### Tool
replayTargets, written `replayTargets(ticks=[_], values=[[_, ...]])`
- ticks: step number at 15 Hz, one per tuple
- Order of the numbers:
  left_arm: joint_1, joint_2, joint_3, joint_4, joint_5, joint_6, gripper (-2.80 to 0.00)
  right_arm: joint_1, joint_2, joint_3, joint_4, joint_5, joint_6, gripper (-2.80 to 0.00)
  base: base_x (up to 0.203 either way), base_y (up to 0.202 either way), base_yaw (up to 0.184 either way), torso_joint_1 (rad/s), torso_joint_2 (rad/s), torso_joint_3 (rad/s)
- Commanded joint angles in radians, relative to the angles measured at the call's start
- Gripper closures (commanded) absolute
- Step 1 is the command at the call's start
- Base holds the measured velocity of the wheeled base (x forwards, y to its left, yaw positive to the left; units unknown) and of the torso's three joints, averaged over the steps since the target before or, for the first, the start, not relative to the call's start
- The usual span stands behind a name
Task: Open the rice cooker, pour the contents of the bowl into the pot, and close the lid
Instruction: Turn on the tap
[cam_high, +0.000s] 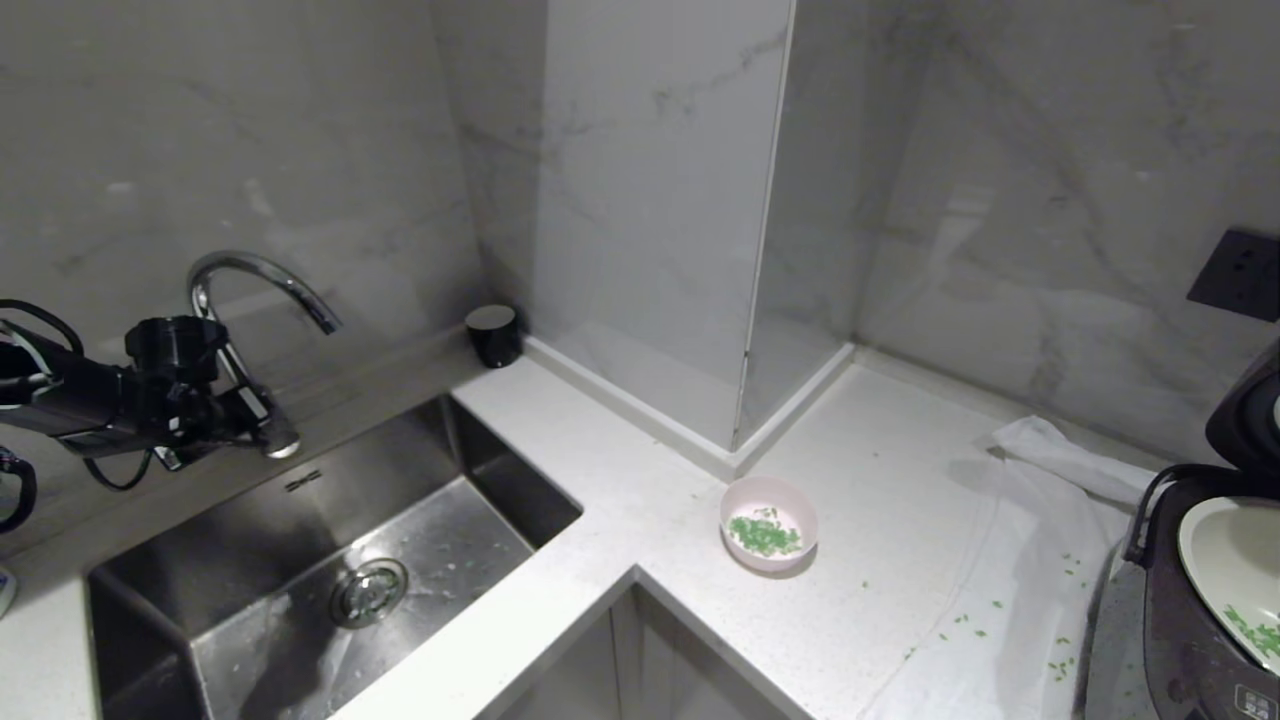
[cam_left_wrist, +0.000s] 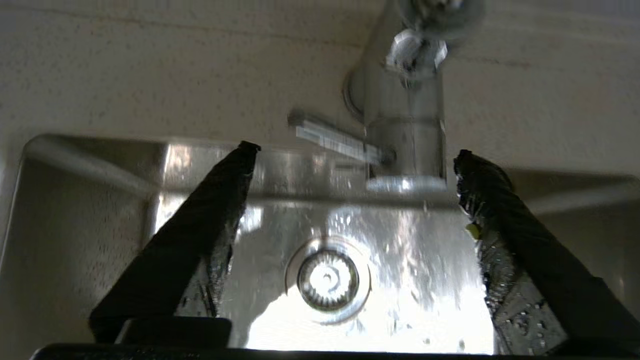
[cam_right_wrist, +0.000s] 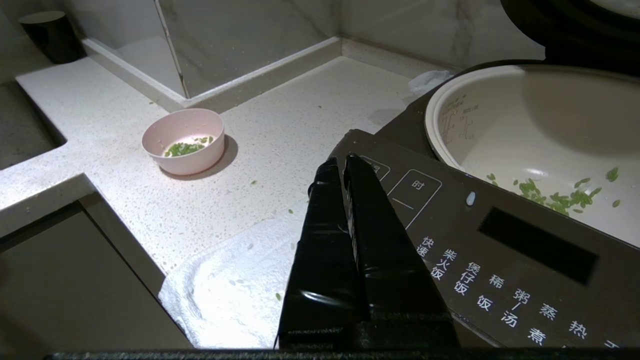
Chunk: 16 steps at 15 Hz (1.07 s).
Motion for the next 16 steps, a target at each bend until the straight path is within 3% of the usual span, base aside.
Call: replayTargets(ticks=[1,8,9,16], values=[[0.001,0.049,-0.042,-0.001,0.026,-0.002,-2.8,0.0,0.0,0.0,-0.001,-0.001,0.0,0.0,0.0,0.0,0.0,0.0,0.0,0.0],[0.013,0.053,-0.055,-0.002,0.04,-0.006,-2.8,0.0,0.0,0.0,0.001,0.0,0.0,0.0,0.0,0.0,0.0,0.0,0.0,0.0],[0.016,0.057,-0.057,-0.002,0.04,-0.006,0.0,0.0,0.0,0.0,0.001,-0.001,0.0,0.0,0.0,0.0,0.0,0.0,0.0,0.0],[0.049,0.087,-0.1,-0.002,0.049,-0.01,0.0,0.0,0.0,0.0,-0.001,0.0,0.0,0.0,0.0,0.0,0.0,0.0,0.0,0.0]])
